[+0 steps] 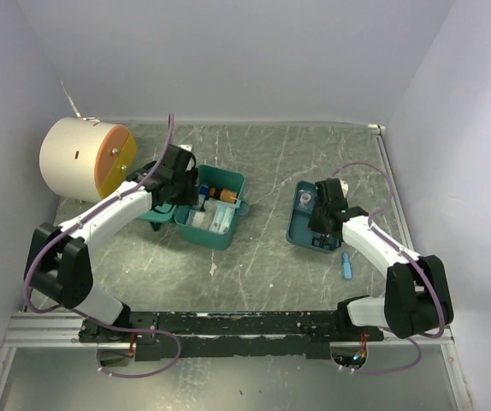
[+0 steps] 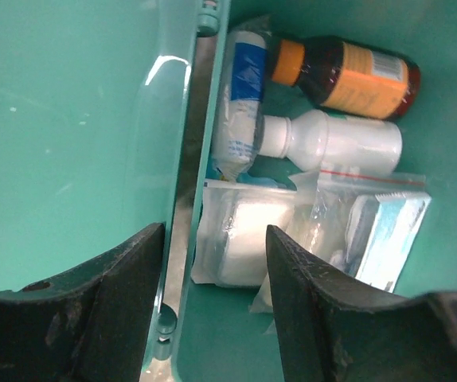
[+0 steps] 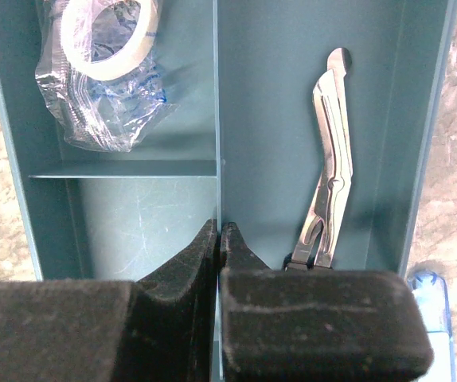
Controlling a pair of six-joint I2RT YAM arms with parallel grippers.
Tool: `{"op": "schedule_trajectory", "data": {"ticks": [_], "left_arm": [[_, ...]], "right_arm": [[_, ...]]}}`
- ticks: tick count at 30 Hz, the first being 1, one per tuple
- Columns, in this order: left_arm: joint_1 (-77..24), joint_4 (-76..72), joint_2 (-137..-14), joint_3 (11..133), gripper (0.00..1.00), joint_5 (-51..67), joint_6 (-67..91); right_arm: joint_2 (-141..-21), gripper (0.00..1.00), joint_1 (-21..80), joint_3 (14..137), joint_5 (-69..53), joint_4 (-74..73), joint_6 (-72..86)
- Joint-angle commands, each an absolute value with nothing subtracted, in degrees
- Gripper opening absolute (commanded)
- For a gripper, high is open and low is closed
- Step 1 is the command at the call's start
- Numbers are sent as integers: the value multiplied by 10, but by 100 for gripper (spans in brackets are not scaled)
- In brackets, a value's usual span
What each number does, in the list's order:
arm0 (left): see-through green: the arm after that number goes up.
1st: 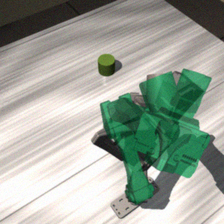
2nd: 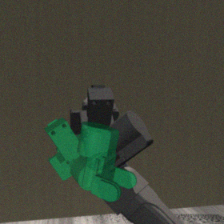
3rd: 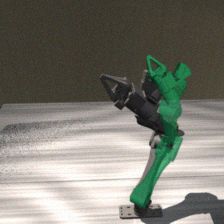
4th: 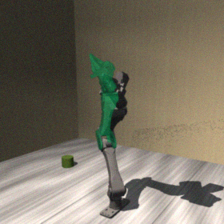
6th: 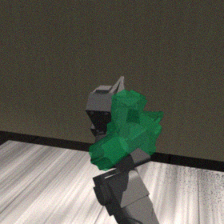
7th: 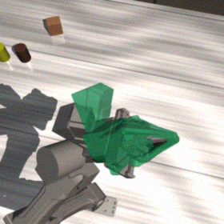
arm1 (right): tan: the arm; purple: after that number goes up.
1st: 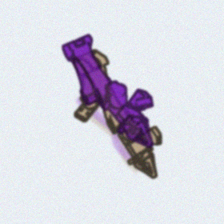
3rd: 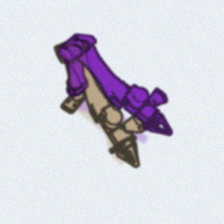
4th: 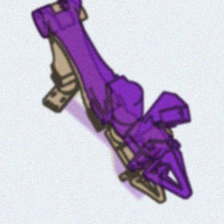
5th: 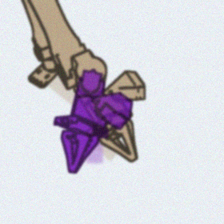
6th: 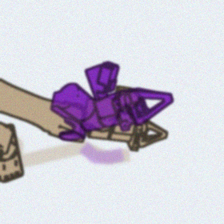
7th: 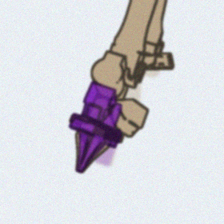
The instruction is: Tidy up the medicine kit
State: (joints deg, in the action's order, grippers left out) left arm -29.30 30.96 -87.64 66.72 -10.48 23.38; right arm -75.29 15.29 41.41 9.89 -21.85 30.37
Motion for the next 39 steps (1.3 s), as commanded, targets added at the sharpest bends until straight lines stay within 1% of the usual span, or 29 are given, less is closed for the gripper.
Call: {"op": "schedule_trajectory", "data": {"ticks": [1,6,10,13,15,18,21,24,28,32,35,39], "left_arm": [[-294,293,-854,657,62,2,235],[-294,279,-848,641,59,76,235],[-294,256,-846,627,58,137,232],[-294,250,-839,622,59,150,234],[-294,260,-831,626,61,135,236],[-293,283,-807,636,68,93,236],[-293,307,-769,643,75,52,232],[-294,325,-715,641,78,15,225],[-294,324,-611,609,80,-39,219],[-293,299,-513,551,80,-87,229],[-293,295,-460,518,81,-117,247],[-294,307,-420,500,80,-154,261]], "right_arm": [[-728,0,156,421,111,-223,294],[-717,0,155,428,127,-245,289],[-708,0,156,446,140,-266,278],[-702,0,156,463,149,-283,272],[-699,0,156,475,154,-293,268],[-698,0,156,497,162,-312,263],[-699,0,161,529,168,-331,256],[-705,0,180,566,183,-358,255],[-740,0,241,645,222,-401,266],[-793,0,318,717,245,-432,286],[-844,0,365,777,253,-452,300],[-914,0,425,859,272,-481,314]]}}
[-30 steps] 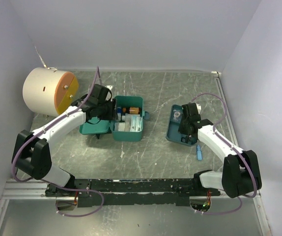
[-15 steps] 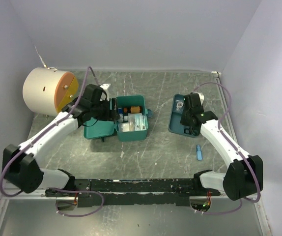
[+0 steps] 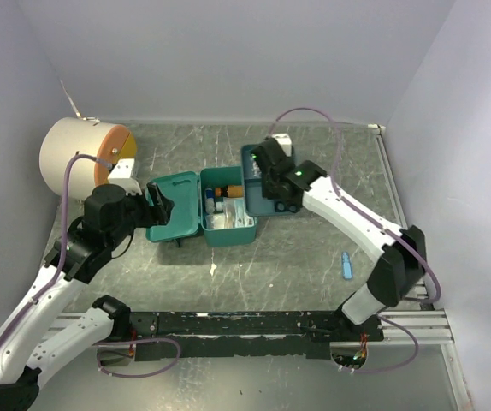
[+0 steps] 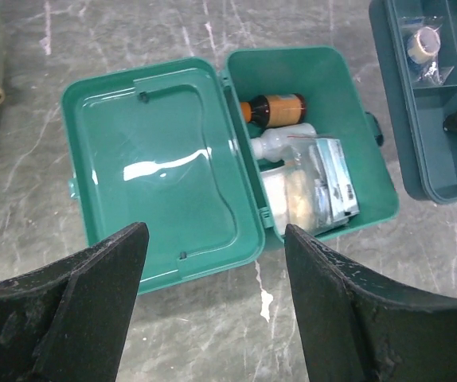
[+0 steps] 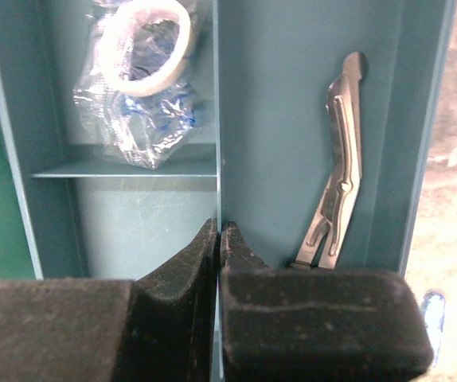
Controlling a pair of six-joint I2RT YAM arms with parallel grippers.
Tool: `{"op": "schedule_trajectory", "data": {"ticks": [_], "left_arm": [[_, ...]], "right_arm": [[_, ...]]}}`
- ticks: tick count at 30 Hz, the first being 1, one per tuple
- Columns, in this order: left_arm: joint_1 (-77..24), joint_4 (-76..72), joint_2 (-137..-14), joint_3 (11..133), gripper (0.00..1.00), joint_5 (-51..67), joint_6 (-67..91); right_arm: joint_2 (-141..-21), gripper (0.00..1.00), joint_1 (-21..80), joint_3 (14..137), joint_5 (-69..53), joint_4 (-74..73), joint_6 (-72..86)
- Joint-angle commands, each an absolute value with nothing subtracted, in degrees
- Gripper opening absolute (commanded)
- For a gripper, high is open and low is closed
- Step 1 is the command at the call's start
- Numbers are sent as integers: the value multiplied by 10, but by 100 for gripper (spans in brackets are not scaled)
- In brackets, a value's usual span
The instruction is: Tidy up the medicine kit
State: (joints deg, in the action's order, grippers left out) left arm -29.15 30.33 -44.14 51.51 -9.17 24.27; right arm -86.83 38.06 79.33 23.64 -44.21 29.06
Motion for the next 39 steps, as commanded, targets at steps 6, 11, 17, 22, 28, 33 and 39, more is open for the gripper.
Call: {"op": "schedule_trajectory", "data": {"ticks": [6,11,17,22,28,33,39], "left_arm": [[-293,330,-396,505,80,-220,276],[-293,336,-375,502,80,-240,284],[-293,337,-364,499,80,-248,285],[-294,339,-366,500,80,-248,286],[-294,338,-366,499,80,-245,286],[-293,339,-362,498,80,-249,288],[-294,337,-364,498,81,-241,285]], "right_arm": [[-994,0,477,959,277,-501,330],[-1041,0,504,997,279,-503,348],[-1072,0,515,996,277,-490,380],[-1075,0,519,986,273,-483,388],[-1080,0,521,983,267,-489,399],[-1084,0,526,980,262,-491,403],[-1095,0,526,980,266,-495,412]]}}
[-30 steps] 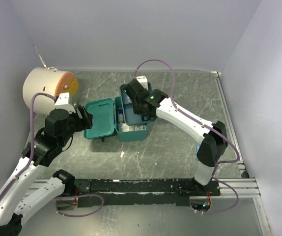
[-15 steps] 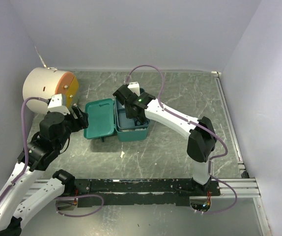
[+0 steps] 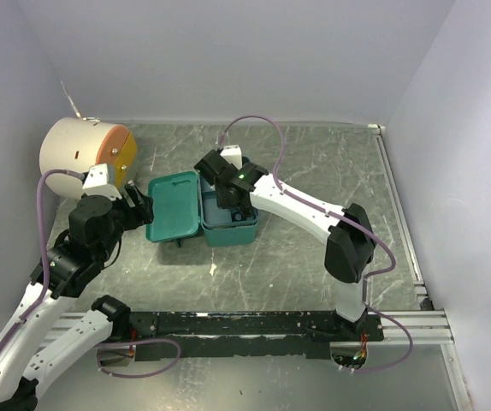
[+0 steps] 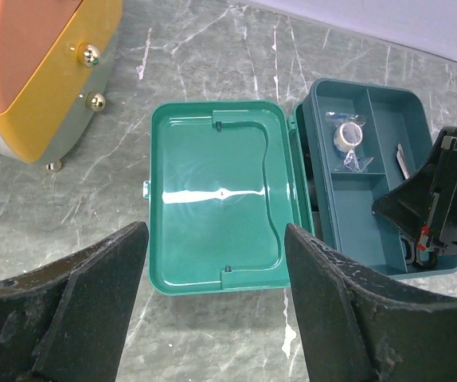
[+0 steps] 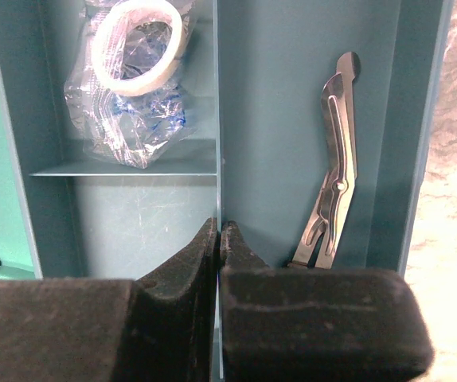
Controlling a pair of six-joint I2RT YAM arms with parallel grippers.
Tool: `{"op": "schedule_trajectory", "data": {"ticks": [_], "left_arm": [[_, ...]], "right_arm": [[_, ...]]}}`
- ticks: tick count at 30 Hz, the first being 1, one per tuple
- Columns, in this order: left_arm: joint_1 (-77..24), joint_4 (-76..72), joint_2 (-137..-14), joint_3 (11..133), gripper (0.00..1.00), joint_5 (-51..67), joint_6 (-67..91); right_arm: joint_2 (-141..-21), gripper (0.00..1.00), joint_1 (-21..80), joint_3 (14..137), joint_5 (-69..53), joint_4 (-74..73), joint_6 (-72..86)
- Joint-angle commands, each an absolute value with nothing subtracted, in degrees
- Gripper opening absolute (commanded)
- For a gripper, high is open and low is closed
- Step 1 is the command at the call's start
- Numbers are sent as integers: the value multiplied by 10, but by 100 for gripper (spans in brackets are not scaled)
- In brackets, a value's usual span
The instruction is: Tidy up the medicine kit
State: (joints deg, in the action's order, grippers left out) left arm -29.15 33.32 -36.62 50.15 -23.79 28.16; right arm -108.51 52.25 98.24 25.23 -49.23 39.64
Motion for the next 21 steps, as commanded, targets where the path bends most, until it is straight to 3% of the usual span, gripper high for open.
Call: {"op": "schedule_trajectory", "data": {"ticks": [1,21], "left_arm": [[-294,337,-365,498,81,-242,285],[-294,337,-364,498,82,-239,284]], "right_arm": [[-1097,0,526,981,267,-497,414],[-1120,0,527,980,265,-503,419]]}}
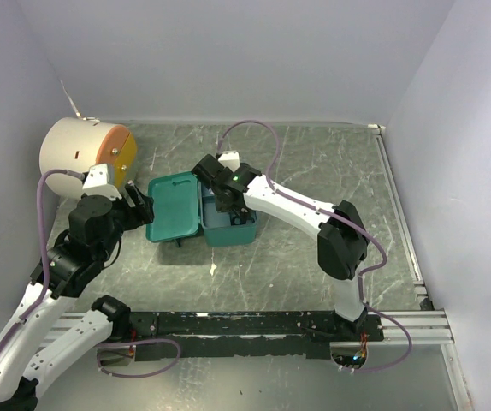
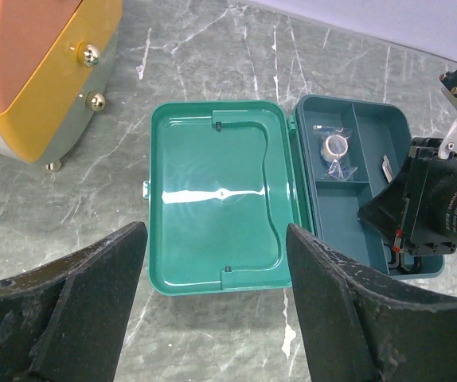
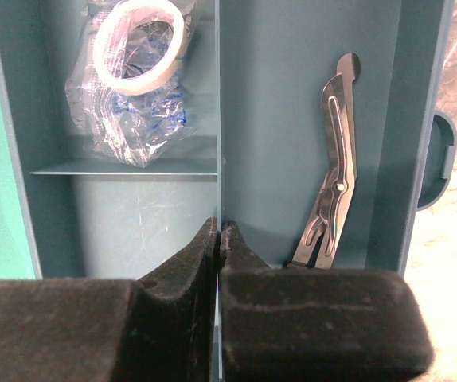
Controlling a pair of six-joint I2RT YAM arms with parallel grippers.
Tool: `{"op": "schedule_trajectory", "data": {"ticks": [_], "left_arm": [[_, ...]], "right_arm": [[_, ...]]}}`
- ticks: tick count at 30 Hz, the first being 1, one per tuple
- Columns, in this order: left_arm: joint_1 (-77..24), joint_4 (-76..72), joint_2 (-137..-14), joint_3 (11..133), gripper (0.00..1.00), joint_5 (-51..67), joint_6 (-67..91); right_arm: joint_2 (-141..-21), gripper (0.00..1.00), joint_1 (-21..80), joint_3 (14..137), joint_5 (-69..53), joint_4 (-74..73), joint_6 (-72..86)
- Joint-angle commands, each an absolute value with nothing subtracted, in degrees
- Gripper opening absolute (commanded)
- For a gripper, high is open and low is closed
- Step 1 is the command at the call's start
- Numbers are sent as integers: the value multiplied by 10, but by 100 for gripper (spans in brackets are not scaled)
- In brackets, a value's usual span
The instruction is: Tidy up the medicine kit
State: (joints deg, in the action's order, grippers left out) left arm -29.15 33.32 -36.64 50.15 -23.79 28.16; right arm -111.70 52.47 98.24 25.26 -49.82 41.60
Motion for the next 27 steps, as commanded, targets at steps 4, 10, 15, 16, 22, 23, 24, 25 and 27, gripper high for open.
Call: {"op": "schedule_trajectory", "data": {"ticks": [4,10,15,16,22,23,24,25,27], "left_arm": [[-294,337,-368,499,84,-239,283],[-293,337,-369,498,84,-236,282],[-293,337,-376,497,90,-235,292],[-293,337,-380,496,92,-235,295],[-293,354,-422,507,97,-245,304],[-294,359,-430,508,97,-250,307],[-294,367,-436,506,99,-257,312],[-294,375,-444,506,100,-268,322],[-294,394,-461,505,100,-285,356]], "right_arm": [[-1113,3,527,956,270,-482,420],[-1117,5,527,943,260,-464,420],[-1107,25,527,946,263,-470,416],[-1099,28,527,947,268,-472,415],[-1034,40,527,945,276,-461,400],[-1019,44,527,937,268,-449,392],[-997,46,527,920,259,-436,386],[-980,47,527,907,253,-420,381],[-940,49,527,871,234,-386,365]]}}
